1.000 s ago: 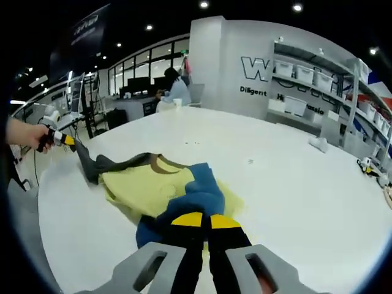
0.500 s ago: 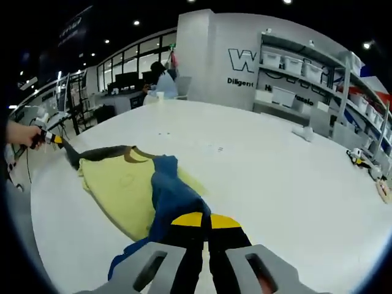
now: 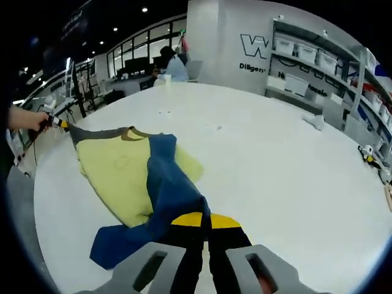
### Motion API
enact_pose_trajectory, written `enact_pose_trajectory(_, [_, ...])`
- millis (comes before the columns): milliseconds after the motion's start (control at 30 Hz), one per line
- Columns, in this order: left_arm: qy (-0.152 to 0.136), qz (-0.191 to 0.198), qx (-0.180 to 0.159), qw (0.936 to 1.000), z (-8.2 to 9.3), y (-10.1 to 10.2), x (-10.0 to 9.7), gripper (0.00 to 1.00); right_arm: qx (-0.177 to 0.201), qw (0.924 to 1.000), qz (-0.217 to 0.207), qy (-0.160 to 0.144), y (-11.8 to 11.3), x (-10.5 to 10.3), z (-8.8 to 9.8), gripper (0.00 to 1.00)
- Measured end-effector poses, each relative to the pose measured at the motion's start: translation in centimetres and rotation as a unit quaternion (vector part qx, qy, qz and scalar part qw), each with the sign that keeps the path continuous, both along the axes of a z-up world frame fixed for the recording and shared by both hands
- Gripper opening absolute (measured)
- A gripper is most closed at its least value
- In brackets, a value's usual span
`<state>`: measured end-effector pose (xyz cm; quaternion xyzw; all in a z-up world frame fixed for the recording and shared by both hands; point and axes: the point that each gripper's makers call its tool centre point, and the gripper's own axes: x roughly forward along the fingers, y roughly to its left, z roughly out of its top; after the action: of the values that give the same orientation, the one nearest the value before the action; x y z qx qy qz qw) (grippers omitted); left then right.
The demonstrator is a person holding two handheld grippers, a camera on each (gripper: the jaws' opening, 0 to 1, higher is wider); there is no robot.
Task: Fold the garment on the visible template until the final outline fits inside the template.
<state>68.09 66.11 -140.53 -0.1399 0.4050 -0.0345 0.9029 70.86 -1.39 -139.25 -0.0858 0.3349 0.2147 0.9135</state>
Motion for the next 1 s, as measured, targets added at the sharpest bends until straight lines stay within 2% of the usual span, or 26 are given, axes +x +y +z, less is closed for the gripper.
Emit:
enact_pose_trajectory(133, [0.008, -0.010, -0.003, 0.9999, -0.2, -0.9, -0.2, 0.07, 0.005, 1.0000, 0.004, 0.000, 0.8, -0.1, 0.0, 0.00])
enact_pose_trajectory(200, [0.002, -0.018, 0.014, 0.9997, 0.0, -0.9, -0.1, 0.07, 0.009, 1.0000, 0.001, -0.003, 1.2, -0.3, 0.1, 0.00])
enact_pose_trajectory(300, [-0.002, -0.022, 0.019, 0.9996, 0.2, -1.1, -0.2, 0.08, 0.011, 0.9999, -0.010, -0.003, 1.4, -0.9, -0.1, 0.16])
enact_pose_trajectory(400, [-0.004, -0.017, 0.028, 0.9995, 0.4, -1.0, -0.5, 0.14, 0.002, 0.9997, -0.024, -0.004, 1.0, -1.7, -0.1, 0.23])
enact_pose_trajectory(500, [-0.015, -0.019, 0.043, 0.9988, 1.0, -1.0, -0.6, 0.14, 0.004, 0.9993, -0.034, -0.011, 1.1, -2.7, -0.1, 0.25])
enact_pose_trajectory(567, [-0.019, -0.021, 0.046, 0.9985, 1.3, -1.3, -0.8, 0.15, 0.031, 0.9984, -0.047, -0.001, 1.5, -3.6, -0.4, 0.24])
enact_pose_trajectory(633, [-0.026, -0.021, 0.057, 0.9978, 1.7, -1.4, -1.0, 0.17, 0.035, 0.9984, -0.045, 0.000, 2.0, -4.6, -0.6, 0.24])
enact_pose_trajectory(867, [-0.049, -0.031, 0.067, 0.9961, 2.8, -2.7, -1.5, 0.22, 0.068, 0.9971, -0.031, 0.014, 5.4, -7.9, -1.7, 0.28])
enact_pose_trajectory(967, [-0.058, -0.035, 0.060, 0.9959, 3.2, -3.7, -1.6, 0.22, 0.040, 0.9988, -0.007, 0.029, 6.4, -9.2, -3.0, 0.31])
enact_pose_trajectory(1000, [-0.060, -0.037, 0.058, 0.9958, 3.2, -4.1, -1.6, 0.22, 0.043, 0.9986, -0.007, 0.030, 6.7, -9.5, -3.2, 0.31])
